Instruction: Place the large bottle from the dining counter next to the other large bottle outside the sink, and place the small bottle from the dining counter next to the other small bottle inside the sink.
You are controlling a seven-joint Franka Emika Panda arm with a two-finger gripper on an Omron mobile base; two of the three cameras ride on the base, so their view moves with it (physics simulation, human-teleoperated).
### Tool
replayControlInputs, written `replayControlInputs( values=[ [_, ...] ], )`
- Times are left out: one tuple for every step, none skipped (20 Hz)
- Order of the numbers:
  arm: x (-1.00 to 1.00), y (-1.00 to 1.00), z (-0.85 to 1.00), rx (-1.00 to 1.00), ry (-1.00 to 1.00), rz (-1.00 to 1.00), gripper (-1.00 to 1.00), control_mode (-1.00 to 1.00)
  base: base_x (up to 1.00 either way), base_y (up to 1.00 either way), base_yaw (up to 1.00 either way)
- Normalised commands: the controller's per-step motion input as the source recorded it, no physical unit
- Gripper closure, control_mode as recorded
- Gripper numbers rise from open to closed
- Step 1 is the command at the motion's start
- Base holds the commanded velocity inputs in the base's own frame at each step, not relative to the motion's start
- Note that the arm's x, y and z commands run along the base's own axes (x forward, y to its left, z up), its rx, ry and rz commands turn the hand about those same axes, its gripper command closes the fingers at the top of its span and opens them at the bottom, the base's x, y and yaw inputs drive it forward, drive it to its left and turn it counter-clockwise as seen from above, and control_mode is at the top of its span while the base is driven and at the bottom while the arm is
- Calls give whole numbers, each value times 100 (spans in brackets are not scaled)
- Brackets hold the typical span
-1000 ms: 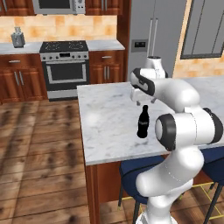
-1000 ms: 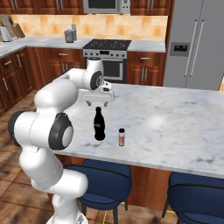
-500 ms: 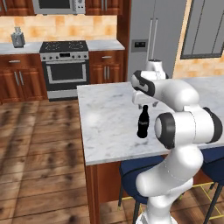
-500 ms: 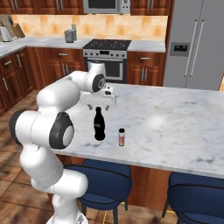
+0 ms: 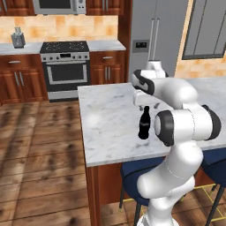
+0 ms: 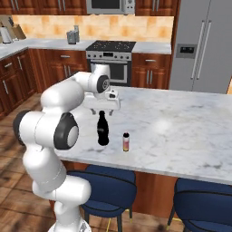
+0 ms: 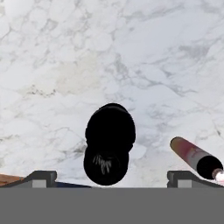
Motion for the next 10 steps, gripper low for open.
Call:
replayControlInputs(
  values=[
    [0, 0, 4, 0, 10, 0, -100, -100, 0, 0, 0],
    [0, 0, 2, 0, 3, 0, -100, -100, 0, 0, 0],
    [0, 0, 0, 0, 1, 0, -100, -100, 0, 0, 0],
    [0, 0, 0, 0, 4, 0, -100, -100, 0, 0, 0],
    [0, 0, 0, 0, 3, 0, -100, -100, 0, 0, 0],
    [0, 0, 0, 0, 0, 0, -100, -100, 0, 0, 0],
    [0, 0, 0, 0, 0, 0, -100, -100, 0, 0, 0],
    [0, 0, 0, 0, 0, 0, -100, -100, 0, 0, 0],
    [0, 0, 0, 0, 0, 0, -100, -100, 0, 0, 0],
    [0, 0, 0, 0, 0, 0, -100, -100, 0, 0, 0]
  ],
)
